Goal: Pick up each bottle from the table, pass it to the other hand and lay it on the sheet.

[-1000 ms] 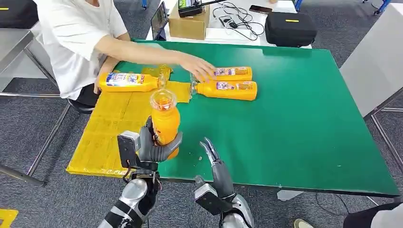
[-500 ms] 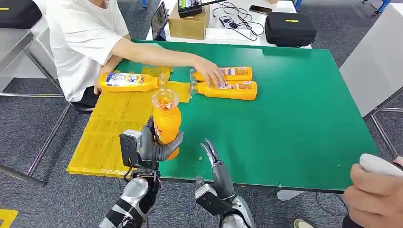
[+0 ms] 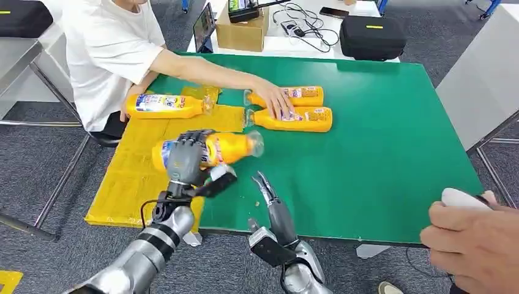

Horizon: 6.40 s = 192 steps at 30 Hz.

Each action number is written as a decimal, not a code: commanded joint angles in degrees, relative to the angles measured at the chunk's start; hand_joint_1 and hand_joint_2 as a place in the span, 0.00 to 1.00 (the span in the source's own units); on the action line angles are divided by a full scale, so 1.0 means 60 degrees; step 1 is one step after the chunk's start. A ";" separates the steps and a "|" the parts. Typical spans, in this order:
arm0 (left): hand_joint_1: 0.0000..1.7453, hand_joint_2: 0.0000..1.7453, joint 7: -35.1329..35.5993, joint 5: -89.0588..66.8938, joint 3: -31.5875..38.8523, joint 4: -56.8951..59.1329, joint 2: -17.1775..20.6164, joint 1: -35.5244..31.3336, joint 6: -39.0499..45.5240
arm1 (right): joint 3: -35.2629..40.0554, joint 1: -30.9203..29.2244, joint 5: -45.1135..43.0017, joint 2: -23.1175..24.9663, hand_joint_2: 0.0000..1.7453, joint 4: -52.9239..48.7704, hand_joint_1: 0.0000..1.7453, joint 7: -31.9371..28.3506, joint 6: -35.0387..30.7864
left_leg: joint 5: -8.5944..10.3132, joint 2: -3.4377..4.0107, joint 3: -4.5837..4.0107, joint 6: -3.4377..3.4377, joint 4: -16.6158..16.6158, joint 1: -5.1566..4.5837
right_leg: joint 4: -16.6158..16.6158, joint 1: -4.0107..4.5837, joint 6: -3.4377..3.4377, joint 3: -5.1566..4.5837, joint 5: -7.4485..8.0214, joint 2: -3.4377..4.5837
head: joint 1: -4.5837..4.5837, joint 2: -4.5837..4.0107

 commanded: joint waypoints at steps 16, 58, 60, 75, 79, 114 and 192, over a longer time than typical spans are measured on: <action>1.00 1.00 0.1526 -0.0404 -0.0032 0.3678 0.0641 -0.1866 -0.1908 | -0.0535 -0.0494 -0.0198 0.0246 0.00 0.0964 0.00 0.0126 0.0216 | -0.0018 0.0014 0.0042 -0.0013 -0.0002 0.0017 | -0.0007 0.0021 -0.0023 0.0042 -0.0013 0.0009 | 0.0000 0.0000; 0.00 0.00 -0.0109 0.1850 0.1054 0.3234 -0.0020 -0.2140 -0.5692 | -0.1019 -0.0828 -0.0047 0.0199 0.00 0.1628 0.00 0.0177 0.0554 | 0.0008 -0.0051 0.0074 -0.0005 0.0002 0.0017 | -0.0012 0.0020 -0.0020 0.0097 -0.0007 -0.0024 | 0.0004 0.0000; 0.00 0.00 -0.0454 0.2390 0.1040 0.2765 -0.0179 -0.2101 -0.5412 | -0.0972 -0.0792 -0.0022 0.0198 0.00 0.1628 0.00 0.0122 0.0433 | 0.0006 -0.0045 0.0072 -0.0007 0.0006 0.0019 | -0.0008 0.0023 -0.0021 0.0096 -0.0007 -0.0017 | 0.0004 0.0000; 0.00 0.00 -0.0601 0.4232 -0.0233 0.0392 -0.0115 -0.1497 -0.5781 | -0.1015 -0.0685 0.0036 0.0112 0.00 0.1634 0.00 0.0015 0.0166 | 0.0007 -0.0035 0.0037 -0.0006 0.0000 0.0013 | -0.0005 0.0017 -0.0010 0.0049 -0.0005 -0.0011 | 0.0000 0.0000; 0.00 0.00 -0.1266 0.5254 -0.0014 -0.0667 -0.0292 -0.1116 -0.5081 | -0.0378 -0.0732 0.1684 -0.0294 0.00 0.1247 0.00 -0.0626 -0.1774 | -0.0002 -0.0028 0.0049 -0.0010 0.0005 0.0019 | -0.0005 0.0025 -0.0019 0.0063 -0.0012 -0.0011 | 0.0004 0.0000; 0.00 1.00 -0.1328 0.7743 -0.0438 -0.7601 0.0137 0.3742 -0.3909 | -0.2286 -0.0820 0.7445 -0.3831 1.00 -0.0525 0.00 0.3856 0.0133 | -0.0021 -0.0012 0.0028 0.0004 0.0000 0.0002 | -0.0024 0.0009 -0.0010 0.0041 -0.0011 0.0004 | 0.0000 0.0000; 0.00 1.00 -0.1173 1.0661 -0.0617 -0.5882 -0.0373 0.4204 -0.3958 | -0.3973 -0.0331 0.0544 -0.1293 1.00 -0.1116 1.00 0.0831 -0.0651 | -0.0040 0.0070 0.0136 -0.0008 -0.0008 0.0017 | -0.0028 0.0027 -0.0018 0.0129 -0.0008 0.0058 | 0.0000 0.0000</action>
